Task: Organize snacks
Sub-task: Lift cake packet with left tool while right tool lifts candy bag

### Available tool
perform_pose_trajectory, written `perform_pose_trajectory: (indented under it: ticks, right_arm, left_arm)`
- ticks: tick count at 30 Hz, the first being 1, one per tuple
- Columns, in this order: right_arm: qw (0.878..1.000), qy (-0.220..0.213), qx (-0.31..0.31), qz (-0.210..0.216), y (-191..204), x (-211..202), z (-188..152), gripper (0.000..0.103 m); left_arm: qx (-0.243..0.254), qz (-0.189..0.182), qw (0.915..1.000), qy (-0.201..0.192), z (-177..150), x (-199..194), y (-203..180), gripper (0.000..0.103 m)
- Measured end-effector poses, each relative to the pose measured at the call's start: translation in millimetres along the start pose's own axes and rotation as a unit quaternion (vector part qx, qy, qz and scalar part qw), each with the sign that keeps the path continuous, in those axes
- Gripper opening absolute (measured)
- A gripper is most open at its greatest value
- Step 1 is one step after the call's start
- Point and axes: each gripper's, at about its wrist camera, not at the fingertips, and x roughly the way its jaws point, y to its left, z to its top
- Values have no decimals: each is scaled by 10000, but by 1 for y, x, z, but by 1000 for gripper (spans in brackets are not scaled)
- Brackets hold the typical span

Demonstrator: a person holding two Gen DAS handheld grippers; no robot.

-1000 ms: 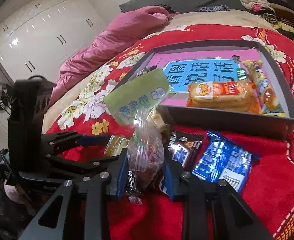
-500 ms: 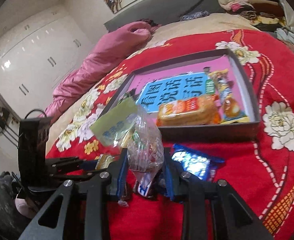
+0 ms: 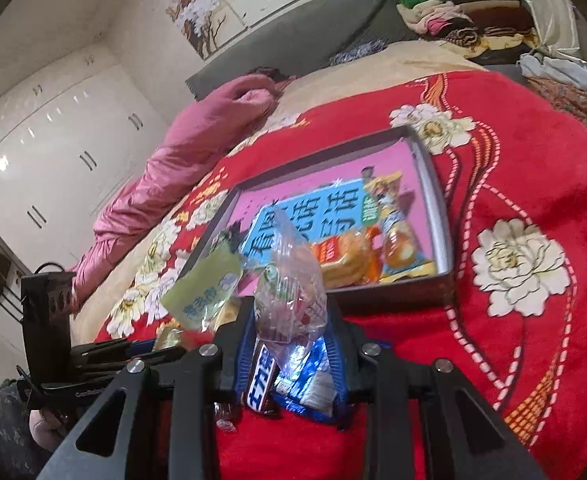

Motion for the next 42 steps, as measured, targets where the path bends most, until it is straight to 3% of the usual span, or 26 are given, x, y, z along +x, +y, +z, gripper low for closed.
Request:
perform_pose_trajectory:
  ticks: [17,42]
  right_arm:
    - [9989,-423,153,-130,-12,-18,11,33]
    - [9931,-904,147,-737,-26,-31,24,33]
  left_arm:
    - [-241,330,9969,-678,21,-36,18,35]
    - [-341,438,9938,-958,43,-25,29,35]
